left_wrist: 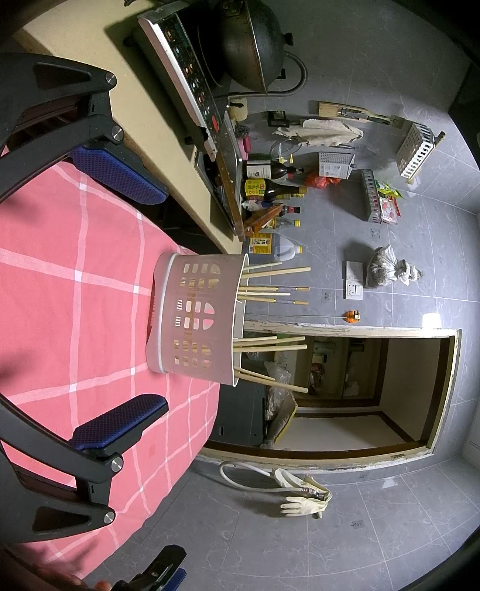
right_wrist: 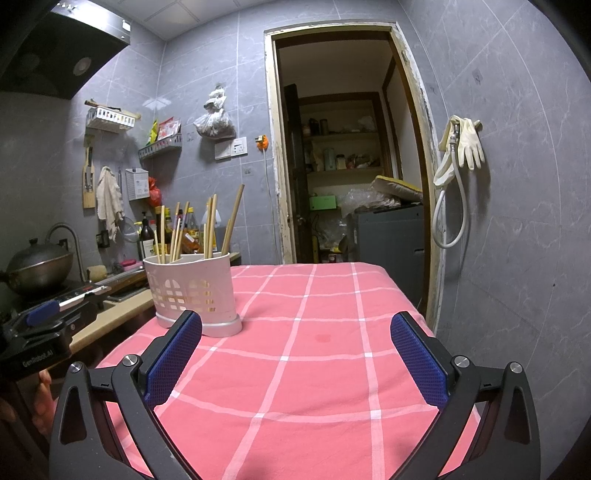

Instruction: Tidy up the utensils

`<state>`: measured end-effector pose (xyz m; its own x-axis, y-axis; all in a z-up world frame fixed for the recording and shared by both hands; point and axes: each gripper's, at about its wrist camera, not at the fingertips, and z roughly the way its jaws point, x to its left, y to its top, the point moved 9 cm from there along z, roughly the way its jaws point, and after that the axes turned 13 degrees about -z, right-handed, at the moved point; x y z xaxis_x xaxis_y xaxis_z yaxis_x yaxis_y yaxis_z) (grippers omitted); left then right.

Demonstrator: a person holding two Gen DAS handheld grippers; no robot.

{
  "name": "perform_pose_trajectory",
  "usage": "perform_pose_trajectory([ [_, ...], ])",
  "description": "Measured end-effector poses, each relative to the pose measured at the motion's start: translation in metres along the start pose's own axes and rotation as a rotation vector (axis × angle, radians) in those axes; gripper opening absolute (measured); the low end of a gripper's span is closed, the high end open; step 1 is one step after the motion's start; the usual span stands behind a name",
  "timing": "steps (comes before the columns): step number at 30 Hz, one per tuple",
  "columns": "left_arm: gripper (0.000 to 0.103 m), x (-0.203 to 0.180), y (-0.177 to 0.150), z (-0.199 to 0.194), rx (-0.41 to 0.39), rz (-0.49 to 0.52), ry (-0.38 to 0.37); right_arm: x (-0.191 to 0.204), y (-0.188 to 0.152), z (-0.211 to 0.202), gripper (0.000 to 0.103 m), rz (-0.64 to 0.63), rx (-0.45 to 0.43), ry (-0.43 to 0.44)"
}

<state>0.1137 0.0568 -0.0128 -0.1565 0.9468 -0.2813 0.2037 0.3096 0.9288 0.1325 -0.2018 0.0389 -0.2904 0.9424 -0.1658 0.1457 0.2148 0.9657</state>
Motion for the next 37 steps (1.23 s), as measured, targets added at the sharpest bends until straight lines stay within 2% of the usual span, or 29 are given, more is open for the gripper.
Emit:
perform_pose_trajectory([
  [16, 0.101, -0.0074, 0.0015, -0.0006, 0.012, 0.001, -0.024, 0.0004, 0.0002, 0.0001, 0.103, 0.002, 0.002, 0.000],
  [37, 0.101, -0.0060, -0.0012, 0.0000, 0.011, 0.013, -0.013, 0.0049, -0.0030, -0.0053, 0.103, 0.005, 0.004, -0.001],
])
